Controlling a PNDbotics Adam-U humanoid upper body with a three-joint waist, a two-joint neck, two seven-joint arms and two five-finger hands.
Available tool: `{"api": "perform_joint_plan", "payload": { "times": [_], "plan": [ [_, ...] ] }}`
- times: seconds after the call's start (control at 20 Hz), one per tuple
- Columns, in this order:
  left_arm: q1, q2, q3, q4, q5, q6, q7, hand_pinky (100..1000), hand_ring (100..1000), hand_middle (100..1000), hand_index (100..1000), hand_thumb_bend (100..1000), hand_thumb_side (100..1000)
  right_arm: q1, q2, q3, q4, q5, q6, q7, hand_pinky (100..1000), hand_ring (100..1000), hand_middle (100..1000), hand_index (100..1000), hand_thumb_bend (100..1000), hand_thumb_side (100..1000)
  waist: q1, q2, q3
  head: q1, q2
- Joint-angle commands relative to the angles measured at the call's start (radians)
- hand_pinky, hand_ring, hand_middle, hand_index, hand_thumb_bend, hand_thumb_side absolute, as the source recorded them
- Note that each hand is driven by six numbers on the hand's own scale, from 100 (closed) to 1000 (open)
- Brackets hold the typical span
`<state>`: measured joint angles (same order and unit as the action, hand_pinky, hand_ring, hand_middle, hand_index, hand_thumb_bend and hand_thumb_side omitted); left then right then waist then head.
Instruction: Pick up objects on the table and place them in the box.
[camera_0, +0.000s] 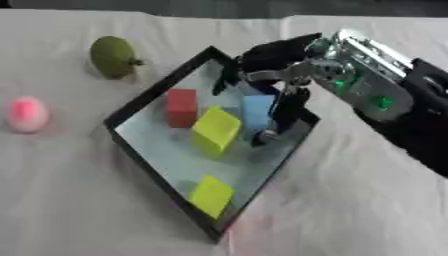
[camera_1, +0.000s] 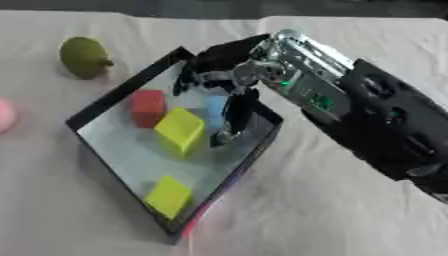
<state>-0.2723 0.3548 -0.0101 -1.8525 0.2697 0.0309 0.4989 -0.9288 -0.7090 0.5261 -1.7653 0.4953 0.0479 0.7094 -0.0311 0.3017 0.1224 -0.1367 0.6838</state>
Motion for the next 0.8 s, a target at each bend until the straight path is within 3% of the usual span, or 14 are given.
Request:
{"api": "perform_joint_plan", "payload": {
  "times": [0.05,0.2,0.3,0.45,0.6,0.8],
  "plan": [
    [-0.008,0.028,0.007,-0.014,-0.005,-0.005,0.000,792,842,801,811,294,648,0.035,-0.083,-0.121,-0.112,-0.097,0.075,-0.096,851,830,798,870,519,242,0.003,-0.039,-0.004,0.010,-0.008],
    [-0.014,0.032,0.013,-0.019,-0.010,-0.008,0.005,792,842,801,811,294,643,0.157,-0.144,-0.260,-0.212,-0.253,0.156,-0.266,858,821,785,845,447,288,0.002,-0.037,-0.010,0.022,-0.006],
    [-0.014,0.039,0.016,-0.025,-0.013,-0.009,0.007,792,843,801,811,291,642,0.245,-0.162,-0.349,-0.229,-0.364,0.172,-0.408,866,822,786,846,388,319,0.001,-0.037,-0.013,0.023,-0.004],
    [-0.007,0.059,0.018,-0.032,-0.019,-0.007,0.007,792,843,801,812,285,640,0.377,-0.148,-0.456,-0.234,-0.527,0.138,-0.602,873,822,789,852,329,359,0.003,-0.036,-0.019,0.028,-0.004],
    [-0.002,0.102,0.023,-0.045,-0.031,-0.001,0.005,792,842,798,815,274,626,0.497,-0.087,-0.545,-0.235,-0.658,0.071,-0.766,871,802,770,839,440,269,0.009,-0.037,-0.026,0.038,-0.002],
    [-0.011,0.226,0.025,-0.073,-0.088,0.033,-0.047,797,845,796,840,288,580,0.592,-0.021,-0.603,-0.235,-0.726,0.031,-0.893,866,787,757,830,437,249,0.018,-0.043,-0.035,0.041,0.006]
  ]
}}
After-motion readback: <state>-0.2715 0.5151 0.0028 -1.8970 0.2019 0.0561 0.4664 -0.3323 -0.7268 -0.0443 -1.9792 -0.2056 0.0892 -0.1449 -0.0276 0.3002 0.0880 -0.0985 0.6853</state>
